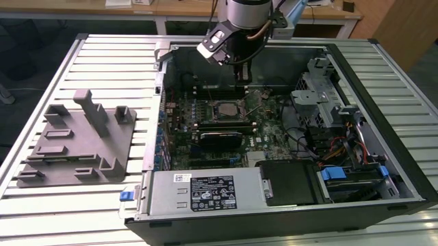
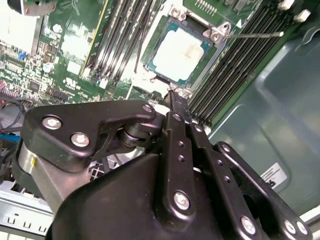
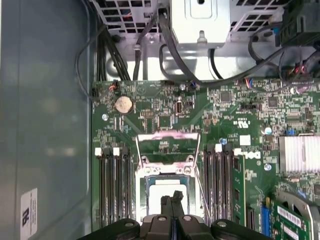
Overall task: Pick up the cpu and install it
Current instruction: 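Close the cpu cover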
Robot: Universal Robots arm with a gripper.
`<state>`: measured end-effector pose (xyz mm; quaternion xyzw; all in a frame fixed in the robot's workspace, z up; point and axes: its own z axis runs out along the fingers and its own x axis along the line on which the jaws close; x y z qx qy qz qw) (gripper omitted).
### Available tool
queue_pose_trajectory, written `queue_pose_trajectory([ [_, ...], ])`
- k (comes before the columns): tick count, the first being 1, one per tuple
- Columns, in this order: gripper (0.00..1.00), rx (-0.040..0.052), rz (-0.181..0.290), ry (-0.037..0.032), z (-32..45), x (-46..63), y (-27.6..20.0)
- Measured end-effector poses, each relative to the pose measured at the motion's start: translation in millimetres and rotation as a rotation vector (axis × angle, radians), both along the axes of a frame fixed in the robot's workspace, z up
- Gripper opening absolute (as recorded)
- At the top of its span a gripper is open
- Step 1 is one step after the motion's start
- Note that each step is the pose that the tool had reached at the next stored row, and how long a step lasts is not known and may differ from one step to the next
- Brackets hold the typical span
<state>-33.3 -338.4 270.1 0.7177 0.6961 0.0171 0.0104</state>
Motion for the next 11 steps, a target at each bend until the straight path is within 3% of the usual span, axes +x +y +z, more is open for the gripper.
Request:
queue_pose_trajectory([
  [11, 0.11, 0.0, 0.0, 0.0, 0.0, 19.8, 0.0],
])
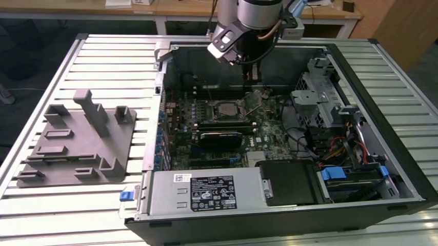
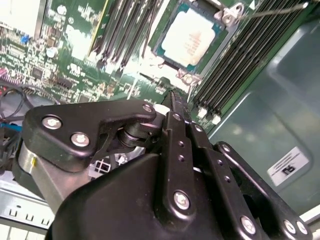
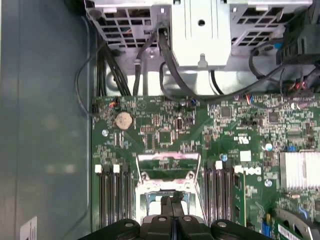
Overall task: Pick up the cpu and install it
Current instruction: 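Close the cpu cover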
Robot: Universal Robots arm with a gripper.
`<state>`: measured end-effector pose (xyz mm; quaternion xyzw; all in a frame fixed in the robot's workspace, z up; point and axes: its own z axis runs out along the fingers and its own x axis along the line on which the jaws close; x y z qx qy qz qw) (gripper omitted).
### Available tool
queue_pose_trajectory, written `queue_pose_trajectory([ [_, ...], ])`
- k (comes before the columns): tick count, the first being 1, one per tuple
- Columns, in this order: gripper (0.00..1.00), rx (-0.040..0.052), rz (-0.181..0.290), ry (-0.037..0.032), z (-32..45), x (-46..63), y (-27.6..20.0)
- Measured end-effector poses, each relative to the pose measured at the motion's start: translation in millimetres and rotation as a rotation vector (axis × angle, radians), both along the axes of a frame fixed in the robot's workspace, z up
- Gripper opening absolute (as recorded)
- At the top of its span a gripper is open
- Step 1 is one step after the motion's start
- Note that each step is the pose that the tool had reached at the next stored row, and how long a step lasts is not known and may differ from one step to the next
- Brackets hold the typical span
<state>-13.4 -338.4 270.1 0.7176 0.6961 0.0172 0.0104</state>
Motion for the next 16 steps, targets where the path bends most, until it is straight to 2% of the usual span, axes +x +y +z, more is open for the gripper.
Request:
queue_pose_trajectory([
  [16, 0.11, 0.0, 0.0, 0.0, 0.0, 35.0, 0.0],
])
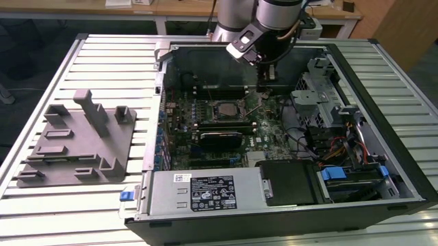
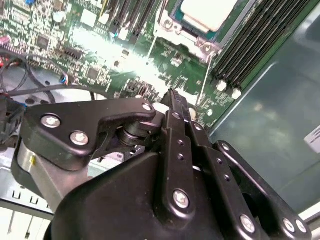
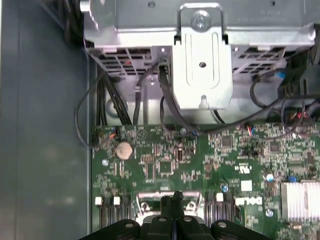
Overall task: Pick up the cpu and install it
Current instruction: 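Close the cpu cover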
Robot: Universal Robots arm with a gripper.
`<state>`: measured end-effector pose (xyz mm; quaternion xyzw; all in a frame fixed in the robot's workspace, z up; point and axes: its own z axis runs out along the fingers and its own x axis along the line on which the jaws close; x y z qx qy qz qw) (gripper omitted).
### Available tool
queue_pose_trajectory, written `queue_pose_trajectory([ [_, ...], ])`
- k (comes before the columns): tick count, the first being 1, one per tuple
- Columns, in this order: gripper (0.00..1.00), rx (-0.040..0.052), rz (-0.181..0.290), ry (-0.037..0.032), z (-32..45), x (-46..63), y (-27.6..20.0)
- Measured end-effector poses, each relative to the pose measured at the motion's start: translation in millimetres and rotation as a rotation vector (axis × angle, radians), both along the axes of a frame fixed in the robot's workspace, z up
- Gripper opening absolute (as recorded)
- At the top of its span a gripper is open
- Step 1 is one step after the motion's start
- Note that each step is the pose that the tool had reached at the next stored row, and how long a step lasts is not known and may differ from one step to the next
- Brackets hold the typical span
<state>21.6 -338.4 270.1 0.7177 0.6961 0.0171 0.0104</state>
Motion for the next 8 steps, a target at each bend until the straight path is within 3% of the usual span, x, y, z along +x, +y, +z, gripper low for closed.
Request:
queue_pose_trajectory([
  [8, 0.11, 0.0, 0.0, 0.0, 0.0, 13.0, 0.0],
])
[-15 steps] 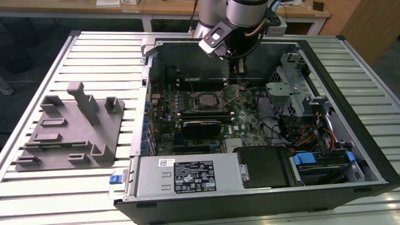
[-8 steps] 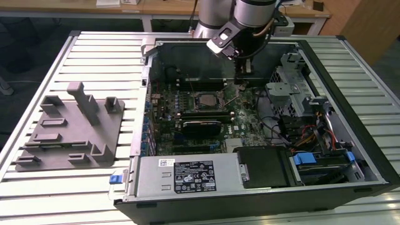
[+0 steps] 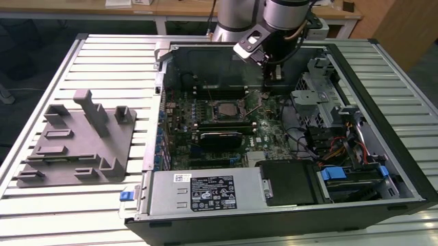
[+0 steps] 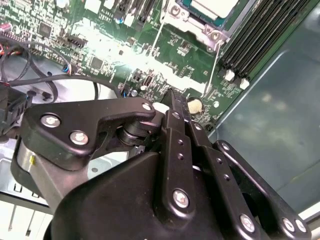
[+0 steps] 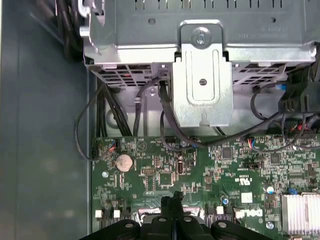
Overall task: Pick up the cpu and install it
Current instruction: 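Close the cpu cover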
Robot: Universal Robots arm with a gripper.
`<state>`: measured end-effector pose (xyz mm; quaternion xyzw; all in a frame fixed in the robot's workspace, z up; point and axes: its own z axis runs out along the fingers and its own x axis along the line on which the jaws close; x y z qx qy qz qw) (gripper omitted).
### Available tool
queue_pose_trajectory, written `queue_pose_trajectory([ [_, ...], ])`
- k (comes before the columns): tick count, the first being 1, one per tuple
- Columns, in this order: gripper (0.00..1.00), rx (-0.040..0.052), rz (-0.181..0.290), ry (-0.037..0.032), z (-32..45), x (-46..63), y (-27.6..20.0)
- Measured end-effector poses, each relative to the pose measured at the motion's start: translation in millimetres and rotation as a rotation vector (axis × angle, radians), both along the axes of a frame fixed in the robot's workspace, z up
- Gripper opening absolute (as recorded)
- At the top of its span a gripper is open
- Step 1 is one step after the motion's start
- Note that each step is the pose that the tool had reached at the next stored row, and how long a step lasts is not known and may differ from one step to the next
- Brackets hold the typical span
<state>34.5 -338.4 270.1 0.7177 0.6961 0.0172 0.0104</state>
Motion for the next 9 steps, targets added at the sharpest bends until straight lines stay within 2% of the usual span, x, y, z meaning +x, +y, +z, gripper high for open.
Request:
queue_pose_trajectory([
  [5, 0.11, -0.0001, 0.0, 0.0001, 0.0, 7.0, 0.0],
  [9, 0.11, 0.0, 0.0, 0.0, 0.0, 7.9, 0.0],
])
